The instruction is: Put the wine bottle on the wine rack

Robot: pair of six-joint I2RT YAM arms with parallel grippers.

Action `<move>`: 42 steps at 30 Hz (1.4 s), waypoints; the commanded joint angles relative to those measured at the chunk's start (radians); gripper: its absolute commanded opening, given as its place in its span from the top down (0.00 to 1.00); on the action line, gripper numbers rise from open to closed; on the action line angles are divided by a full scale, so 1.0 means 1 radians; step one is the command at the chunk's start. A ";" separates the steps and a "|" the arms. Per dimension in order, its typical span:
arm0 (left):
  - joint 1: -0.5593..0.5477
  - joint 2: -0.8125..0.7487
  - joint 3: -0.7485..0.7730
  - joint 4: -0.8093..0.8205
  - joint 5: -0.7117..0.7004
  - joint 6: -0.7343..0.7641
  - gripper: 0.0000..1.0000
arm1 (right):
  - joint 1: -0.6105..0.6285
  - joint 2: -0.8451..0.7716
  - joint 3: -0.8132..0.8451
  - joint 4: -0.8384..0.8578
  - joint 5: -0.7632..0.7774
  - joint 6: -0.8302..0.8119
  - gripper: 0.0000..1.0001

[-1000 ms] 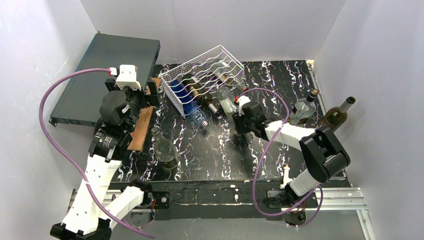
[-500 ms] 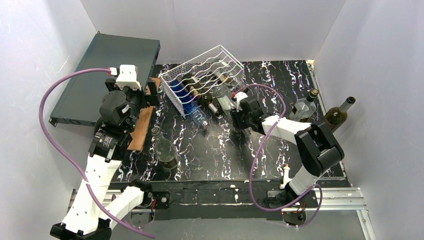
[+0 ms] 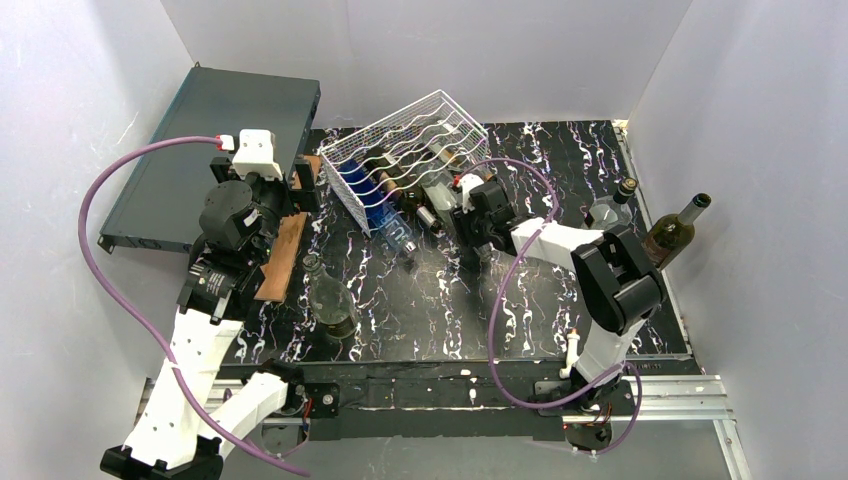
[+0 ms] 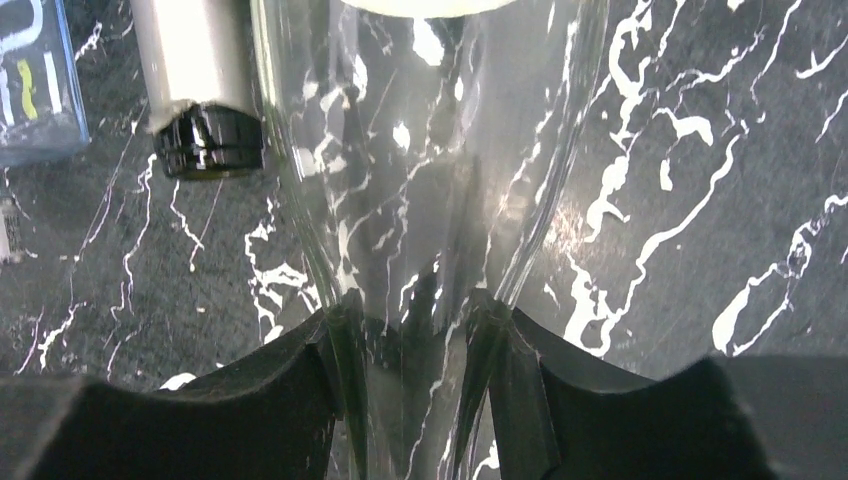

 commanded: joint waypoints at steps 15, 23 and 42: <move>-0.007 0.026 -0.014 0.030 -0.014 0.007 0.01 | -0.024 0.142 0.281 0.296 -0.037 -0.131 0.99; -0.007 0.013 -0.016 0.032 -0.023 0.013 0.01 | -0.029 0.215 0.389 0.284 -0.058 -0.148 0.99; -0.007 0.014 -0.011 0.026 -0.013 0.011 0.01 | -0.029 0.348 0.570 0.241 -0.050 -0.178 0.99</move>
